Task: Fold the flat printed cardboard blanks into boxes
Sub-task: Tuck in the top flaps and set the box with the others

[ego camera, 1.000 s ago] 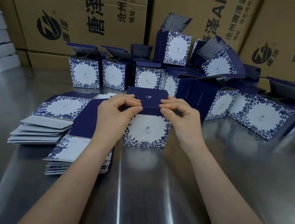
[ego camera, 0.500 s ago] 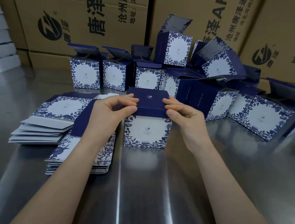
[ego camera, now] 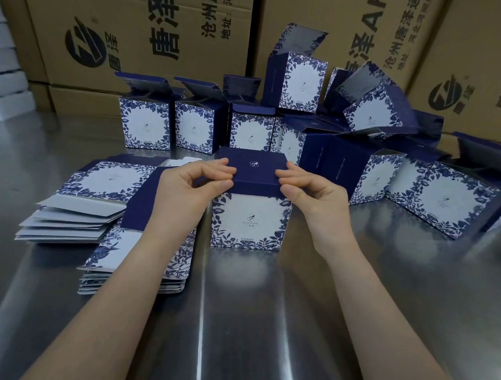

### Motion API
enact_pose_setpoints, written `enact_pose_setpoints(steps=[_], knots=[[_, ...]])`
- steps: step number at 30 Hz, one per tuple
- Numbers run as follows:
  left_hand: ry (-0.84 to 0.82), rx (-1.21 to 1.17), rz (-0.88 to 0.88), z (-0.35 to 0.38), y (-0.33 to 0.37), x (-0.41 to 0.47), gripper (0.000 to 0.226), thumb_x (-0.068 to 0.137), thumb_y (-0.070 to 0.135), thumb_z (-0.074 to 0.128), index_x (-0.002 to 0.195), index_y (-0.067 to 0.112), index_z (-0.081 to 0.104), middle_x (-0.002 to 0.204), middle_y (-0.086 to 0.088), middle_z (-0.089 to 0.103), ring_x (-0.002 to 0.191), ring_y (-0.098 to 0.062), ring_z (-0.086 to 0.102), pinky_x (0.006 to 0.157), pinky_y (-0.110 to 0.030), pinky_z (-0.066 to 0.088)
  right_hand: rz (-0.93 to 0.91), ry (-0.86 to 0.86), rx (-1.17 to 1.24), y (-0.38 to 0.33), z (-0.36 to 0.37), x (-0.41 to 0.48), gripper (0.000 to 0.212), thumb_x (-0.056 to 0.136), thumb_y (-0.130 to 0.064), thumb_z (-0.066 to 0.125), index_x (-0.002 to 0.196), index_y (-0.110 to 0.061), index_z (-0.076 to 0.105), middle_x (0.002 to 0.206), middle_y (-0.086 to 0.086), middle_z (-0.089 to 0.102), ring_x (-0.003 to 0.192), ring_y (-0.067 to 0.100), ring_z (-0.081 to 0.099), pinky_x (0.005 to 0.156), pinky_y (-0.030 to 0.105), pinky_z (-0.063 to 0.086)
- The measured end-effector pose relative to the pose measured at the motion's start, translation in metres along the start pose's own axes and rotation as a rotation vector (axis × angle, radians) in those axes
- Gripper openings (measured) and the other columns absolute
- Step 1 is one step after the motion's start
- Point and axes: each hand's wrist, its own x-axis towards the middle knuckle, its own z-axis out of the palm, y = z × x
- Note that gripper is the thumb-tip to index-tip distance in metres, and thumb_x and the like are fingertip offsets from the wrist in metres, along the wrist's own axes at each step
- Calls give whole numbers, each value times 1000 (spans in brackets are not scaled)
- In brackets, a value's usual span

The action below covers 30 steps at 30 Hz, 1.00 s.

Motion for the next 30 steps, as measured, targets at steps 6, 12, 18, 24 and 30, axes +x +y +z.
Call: enact_pose_setpoints(steps=[6, 12, 18, 24, 30], knots=[[-4, -53, -27, 1, 0, -6, 26, 84, -6, 69, 81, 19, 73, 109, 10, 73, 124, -2, 57, 101, -20, 46, -95, -9, -195, -3, 5, -7, 26, 87, -1, 69, 96, -26, 72, 108, -13, 71, 126, 6, 54, 106, 37, 44], [134, 80, -62, 12, 2, -12, 25, 85, 5, 72, 83, 30, 72, 127, 6, 65, 117, 2, 58, 97, -21, 45, -521, 141, -984, -3, 28, -14, 27, 83, -15, 72, 110, -18, 74, 108, 2, 67, 118, 26, 57, 110, 62, 25], [85, -22, -83, 27, 4, -18, 31, 87, -8, 66, 101, 19, 70, 123, 4, 65, 110, 8, 60, 91, -9, 45, -659, 176, -1132, -6, 51, -24, 29, 84, -18, 69, 113, -16, 73, 108, 0, 68, 105, 23, 64, 90, 43, 35], [23, -10, -123, 32, 4, -23, 34, 91, -11, 56, 115, 12, 62, 118, 3, 67, 104, 6, 63, 88, -10, 47, -536, 287, -1211, -8, 37, -19, 22, 81, -17, 74, 103, -17, 75, 104, 1, 68, 99, 25, 63, 86, 37, 26], [-176, 303, -151, 42, -2, -35, 25, 91, 1, 58, 90, 21, 74, 86, 1, 74, 85, -18, 68, 80, -28, 52, -138, 484, -1340, -13, 1, -11, 24, 87, -17, 67, 109, -21, 72, 115, 2, 64, 112, 30, 50, 87, 37, 19]])
